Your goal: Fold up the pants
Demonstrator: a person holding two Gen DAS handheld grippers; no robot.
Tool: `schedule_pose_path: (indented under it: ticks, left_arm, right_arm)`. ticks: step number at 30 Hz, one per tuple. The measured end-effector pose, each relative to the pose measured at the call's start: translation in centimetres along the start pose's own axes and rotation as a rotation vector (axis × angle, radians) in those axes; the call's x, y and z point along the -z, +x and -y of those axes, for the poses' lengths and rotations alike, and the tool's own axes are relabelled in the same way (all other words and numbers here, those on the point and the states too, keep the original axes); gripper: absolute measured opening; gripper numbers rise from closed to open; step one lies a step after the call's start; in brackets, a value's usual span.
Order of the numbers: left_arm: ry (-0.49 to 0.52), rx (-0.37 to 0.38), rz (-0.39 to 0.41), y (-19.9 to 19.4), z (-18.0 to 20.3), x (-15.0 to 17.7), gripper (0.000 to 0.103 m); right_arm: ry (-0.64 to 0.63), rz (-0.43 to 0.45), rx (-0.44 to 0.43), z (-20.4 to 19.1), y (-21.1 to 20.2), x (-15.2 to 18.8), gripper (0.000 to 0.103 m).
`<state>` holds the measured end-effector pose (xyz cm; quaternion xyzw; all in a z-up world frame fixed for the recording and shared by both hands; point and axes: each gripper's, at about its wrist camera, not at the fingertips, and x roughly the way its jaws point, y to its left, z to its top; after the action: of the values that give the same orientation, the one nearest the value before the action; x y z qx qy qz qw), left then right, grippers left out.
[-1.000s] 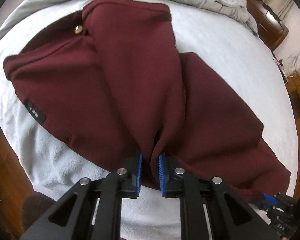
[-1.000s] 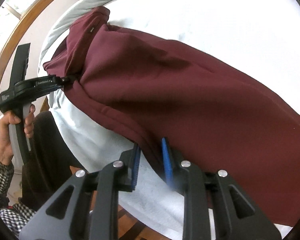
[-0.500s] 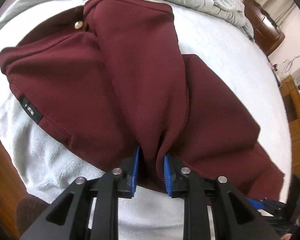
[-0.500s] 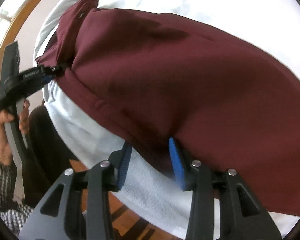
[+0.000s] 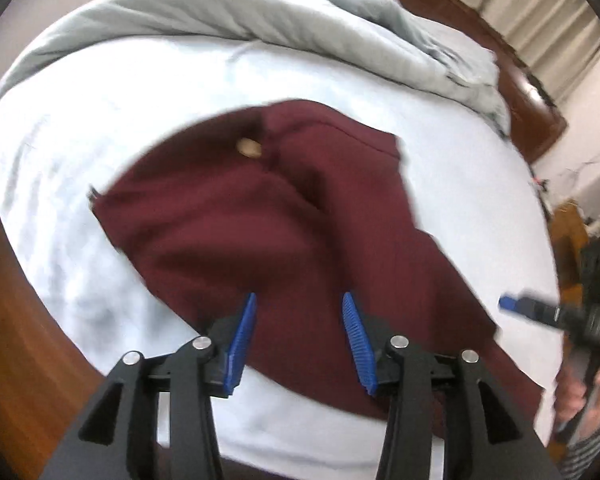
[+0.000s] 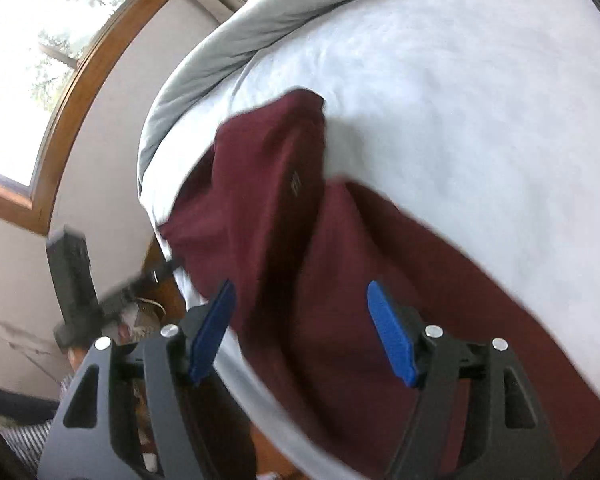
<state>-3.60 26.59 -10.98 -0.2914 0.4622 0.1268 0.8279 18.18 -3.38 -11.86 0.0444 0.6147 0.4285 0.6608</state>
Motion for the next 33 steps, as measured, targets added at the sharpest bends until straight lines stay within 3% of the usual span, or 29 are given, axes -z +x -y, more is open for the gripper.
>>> schedule_pose_path:
  ticks: [4,8,10,11,12,13,17,19,22,25,29,33]
  left_arm:
    - [-0.040,-0.037,-0.029,2.2,-2.7,-1.4,0.044]
    - [-0.038,-0.035,-0.057,3.9,-3.8,-2.0,0.041]
    - [-0.038,-0.027,-0.060,4.0,-4.3,-1.9,0.039]
    - [-0.037,-0.019,-0.061,3.9,-4.5,-1.8,0.039]
    - [-0.037,-0.014,-0.062,3.8,-4.6,-1.9,0.039]
    - [-0.034,-0.010,-0.065,3.7,-4.7,-1.9,0.039]
    - [-0.006,-0.018,-0.076,3.6,-4.5,-1.9,0.039]
    - [-0.010,-0.021,-0.069,3.2,-3.9,-2.2,0.039]
    - [-0.032,-0.035,-0.017,1.1,-4.3,-2.1,0.042]
    - [-0.104,0.057,0.006,-1.0,-6.0,-1.6,0.054]
    - [-0.183,0.297,0.028,-2.4,-8.5,-0.9,0.055]
    - [-0.258,0.396,0.049,-2.3,-10.6,-1.1,0.056]
  right_arm:
    - [0.075,-0.047,-0.063,-0.2,5.3,-4.8,0.069]
    - [0.137,-0.087,-0.083,0.4,8.9,-6.7,0.069]
    - [0.167,-0.092,-0.119,0.7,10.0,-6.7,0.059]
    - [0.170,-0.097,-0.127,0.7,10.3,-6.8,0.044]
    - [0.165,-0.097,-0.130,0.6,10.5,-6.9,0.023]
    - [0.140,-0.093,-0.129,0.4,10.6,-7.0,0.016]
    - [0.022,-0.003,-0.191,-2.3,8.2,-7.1,0.011]
    - [-0.048,0.051,-0.274,-4.5,6.7,-6.7,0.011]
    - [-0.122,0.033,-0.369,-8.0,6.8,-5.7,0.011]
    - [-0.178,-0.038,-0.379,-11.0,9.3,-4.3,0.011]
    - [-0.216,-0.122,-0.334,-13.1,13.3,-2.4,0.011]
    - [-0.216,-0.155,-0.294,-13.2,14.7,-0.8,0.012]
